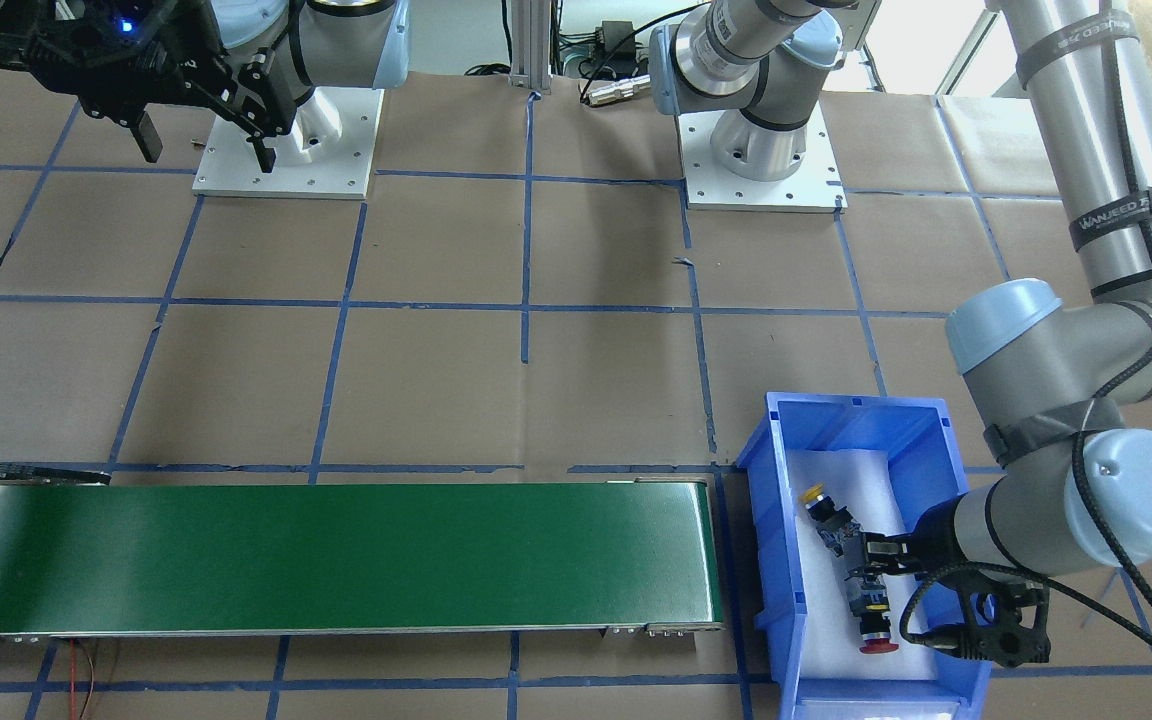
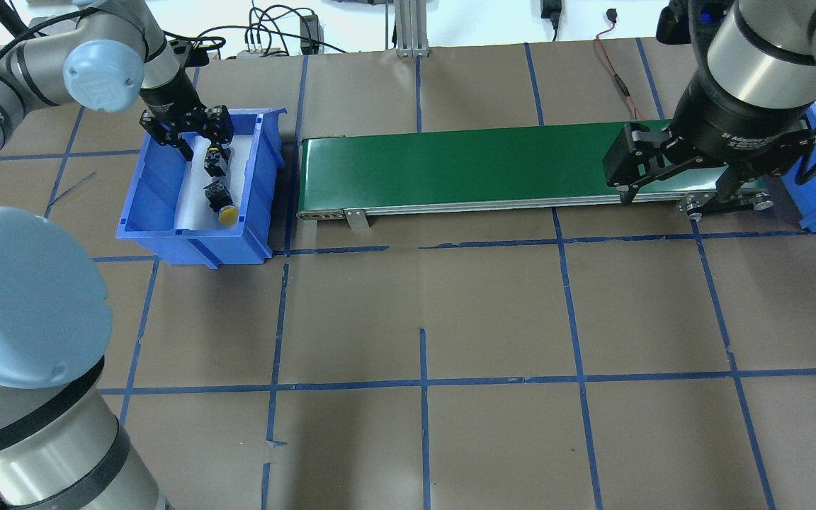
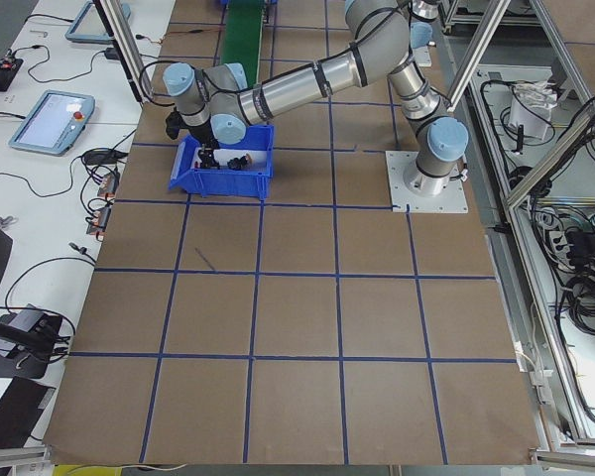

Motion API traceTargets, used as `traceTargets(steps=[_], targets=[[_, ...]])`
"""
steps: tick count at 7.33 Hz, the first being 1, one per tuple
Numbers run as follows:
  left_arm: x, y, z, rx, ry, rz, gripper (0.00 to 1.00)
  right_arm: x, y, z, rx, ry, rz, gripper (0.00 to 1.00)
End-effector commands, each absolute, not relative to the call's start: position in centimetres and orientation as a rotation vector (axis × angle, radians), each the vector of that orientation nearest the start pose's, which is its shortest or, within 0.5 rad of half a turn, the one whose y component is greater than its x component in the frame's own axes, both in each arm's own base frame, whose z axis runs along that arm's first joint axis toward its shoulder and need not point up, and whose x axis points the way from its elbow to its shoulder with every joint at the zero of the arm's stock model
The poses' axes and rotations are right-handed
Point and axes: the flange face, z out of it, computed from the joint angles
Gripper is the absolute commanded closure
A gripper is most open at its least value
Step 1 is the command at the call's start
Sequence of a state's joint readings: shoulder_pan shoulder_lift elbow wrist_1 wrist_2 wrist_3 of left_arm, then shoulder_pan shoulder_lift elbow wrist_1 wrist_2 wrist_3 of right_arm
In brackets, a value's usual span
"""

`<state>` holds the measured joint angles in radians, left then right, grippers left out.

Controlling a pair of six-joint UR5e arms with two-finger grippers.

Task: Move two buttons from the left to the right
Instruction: 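Close the left gripper on the red button and lift it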

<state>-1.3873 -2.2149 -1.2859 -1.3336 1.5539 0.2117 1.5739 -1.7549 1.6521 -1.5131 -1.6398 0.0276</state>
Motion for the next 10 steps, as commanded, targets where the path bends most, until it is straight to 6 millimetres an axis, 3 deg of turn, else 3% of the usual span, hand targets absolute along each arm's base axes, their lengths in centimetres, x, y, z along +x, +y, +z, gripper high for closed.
traceTargets(steps=[1,4,5,6,7,10], targets=[[-0.2,-72.4,24.0,0.037,3.175,0.206,0.27,12.8,-41.6,52.6,0.042,3.209,-0.073,0.00],[0.1,-72.9,22.0,0.050,3.168,0.215,0.27,12.8,-41.6,52.6,0.042,3.209,-0.076,0.00],[0.2,-73.1,21.9,0.045,3.170,0.202,0.37,12.8,-41.6,52.6,0.042,3.209,-0.076,0.00],[0.2,-73.1,22.0,0.031,3.171,0.193,0.69,12.8,-41.6,52.6,0.042,3.209,-0.076,0.00],[0.4,-73.3,23.9,0.052,3.173,0.133,0.79,12.8,-41.6,52.6,0.042,3.209,-0.076,0.00],[-0.2,-71.7,31.5,0.070,3.136,-0.027,0.79,12.8,-41.6,52.6,0.042,3.209,-0.076,0.00]])
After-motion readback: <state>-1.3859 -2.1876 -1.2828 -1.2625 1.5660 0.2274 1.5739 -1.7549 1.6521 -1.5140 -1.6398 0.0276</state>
